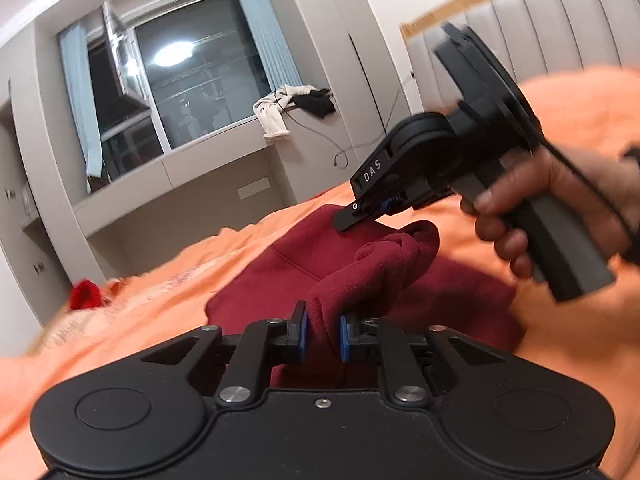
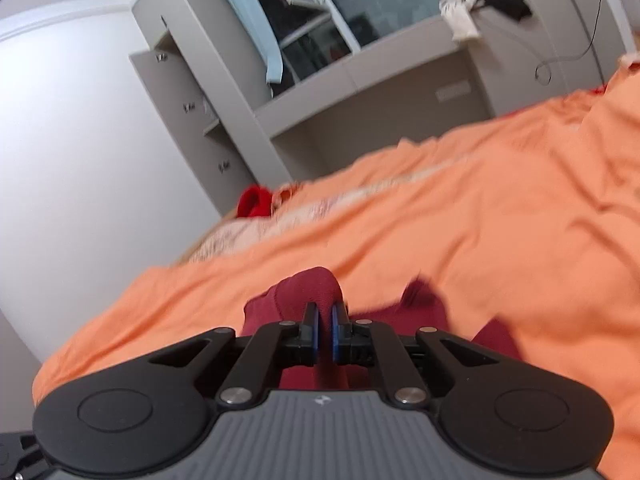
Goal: Fold small clothes
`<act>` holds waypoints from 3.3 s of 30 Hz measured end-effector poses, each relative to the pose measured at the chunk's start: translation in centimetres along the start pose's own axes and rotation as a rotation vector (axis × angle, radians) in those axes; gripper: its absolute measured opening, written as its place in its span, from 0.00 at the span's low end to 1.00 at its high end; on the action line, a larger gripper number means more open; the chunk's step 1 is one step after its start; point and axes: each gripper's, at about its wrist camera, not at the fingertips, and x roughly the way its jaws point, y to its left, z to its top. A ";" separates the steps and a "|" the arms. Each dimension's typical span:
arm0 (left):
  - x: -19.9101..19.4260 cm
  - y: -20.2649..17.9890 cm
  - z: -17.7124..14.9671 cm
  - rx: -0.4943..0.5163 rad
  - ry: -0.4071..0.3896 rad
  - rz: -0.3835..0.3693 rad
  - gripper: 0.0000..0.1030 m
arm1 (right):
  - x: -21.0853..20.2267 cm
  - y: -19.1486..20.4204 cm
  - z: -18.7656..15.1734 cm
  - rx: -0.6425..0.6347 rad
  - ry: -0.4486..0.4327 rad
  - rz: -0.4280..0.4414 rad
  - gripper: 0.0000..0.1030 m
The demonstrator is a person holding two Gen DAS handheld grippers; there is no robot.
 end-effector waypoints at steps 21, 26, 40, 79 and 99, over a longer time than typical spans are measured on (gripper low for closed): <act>1.9 -6.3 -1.7 0.130 0.078 -0.132 0.19 | -2.8 -5.0 -1.1 0.016 0.047 -0.172 0.07; 2.7 -5.6 -1.4 0.020 0.090 -0.151 0.34 | -3.0 -5.5 -2.4 -0.016 0.071 -0.208 0.14; 0.4 0.2 0.2 -0.256 0.007 -0.077 0.99 | -7.6 -5.8 -4.3 -0.014 0.020 -0.226 0.87; 3.2 8.8 -7.2 -0.582 0.265 -0.064 1.00 | -9.5 -0.6 -10.2 -0.089 0.199 -0.237 1.00; 3.8 8.7 -7.6 -0.570 0.275 -0.073 1.00 | -6.5 -4.4 -6.0 -0.008 0.120 -0.143 1.00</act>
